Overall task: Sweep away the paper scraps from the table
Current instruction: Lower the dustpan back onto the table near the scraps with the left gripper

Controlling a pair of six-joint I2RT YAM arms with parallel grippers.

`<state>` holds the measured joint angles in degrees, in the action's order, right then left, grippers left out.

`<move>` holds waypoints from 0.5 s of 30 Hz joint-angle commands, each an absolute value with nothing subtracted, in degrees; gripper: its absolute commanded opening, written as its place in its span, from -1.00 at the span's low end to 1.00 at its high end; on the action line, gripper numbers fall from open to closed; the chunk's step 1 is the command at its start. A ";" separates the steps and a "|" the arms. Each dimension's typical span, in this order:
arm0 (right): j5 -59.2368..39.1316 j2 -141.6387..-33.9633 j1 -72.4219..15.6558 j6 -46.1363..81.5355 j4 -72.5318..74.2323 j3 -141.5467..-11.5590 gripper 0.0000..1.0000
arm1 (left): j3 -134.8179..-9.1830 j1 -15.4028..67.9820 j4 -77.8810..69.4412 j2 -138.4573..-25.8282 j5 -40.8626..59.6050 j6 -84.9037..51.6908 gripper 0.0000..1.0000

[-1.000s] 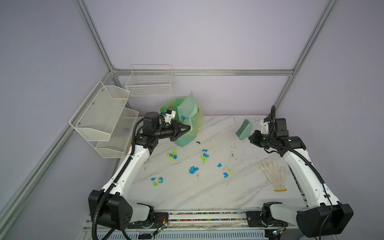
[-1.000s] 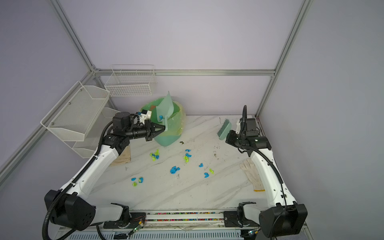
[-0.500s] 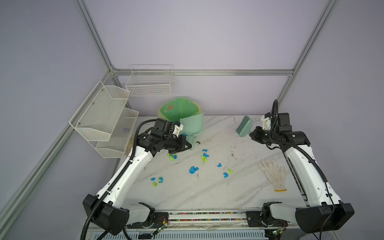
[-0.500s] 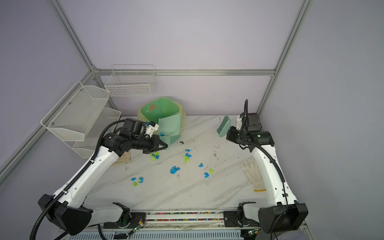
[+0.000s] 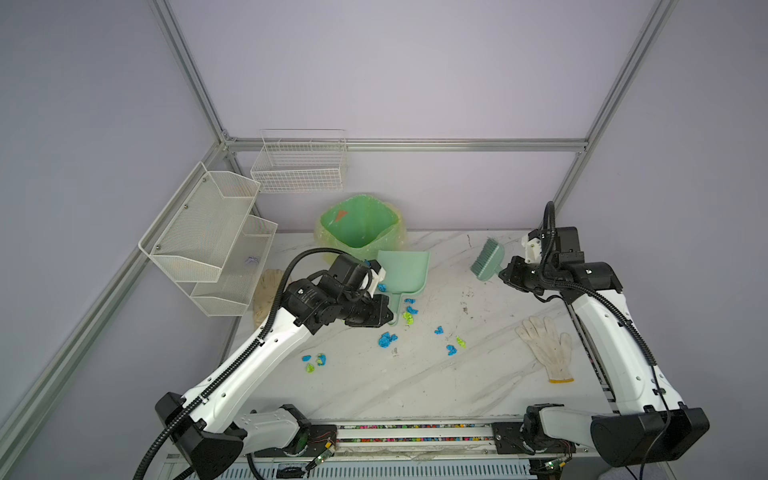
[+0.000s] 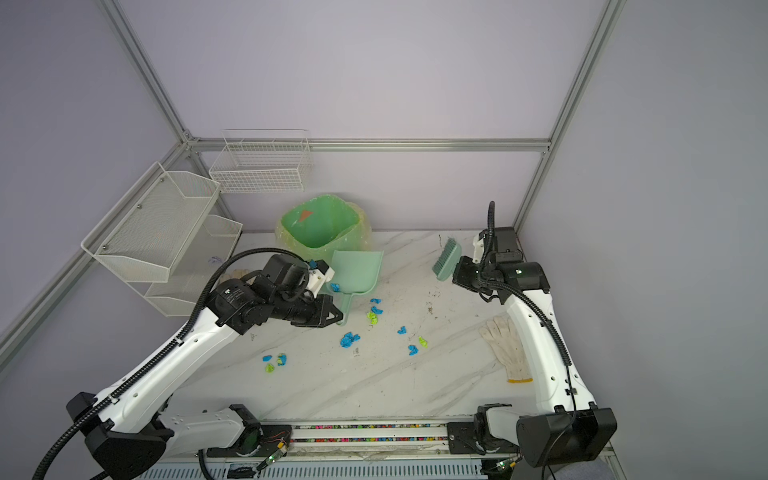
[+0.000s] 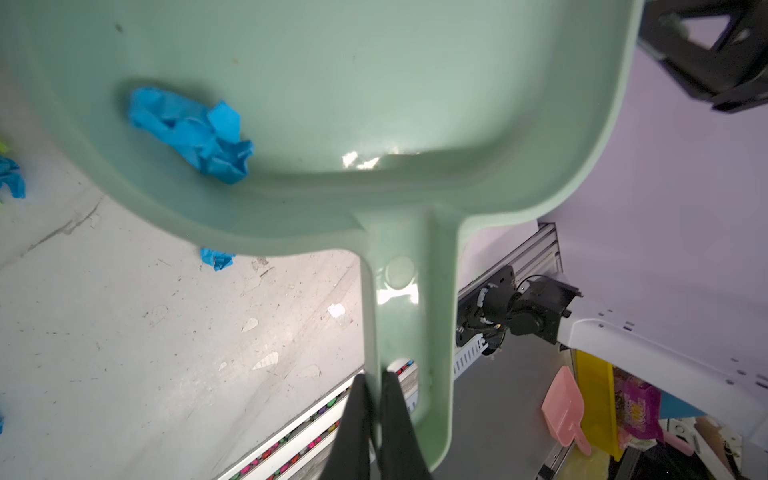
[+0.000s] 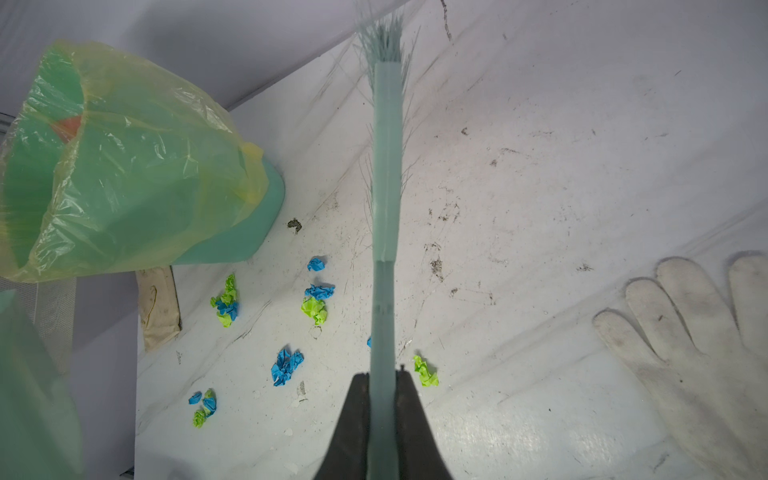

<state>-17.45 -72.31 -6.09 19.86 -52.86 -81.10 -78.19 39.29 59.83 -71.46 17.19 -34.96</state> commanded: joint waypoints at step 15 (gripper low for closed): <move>-24.93 -68.80 -7.31 19.93 -54.20 -73.66 -1.00 | -61.13 52.27 51.88 -79.11 11.71 -40.26 -1.00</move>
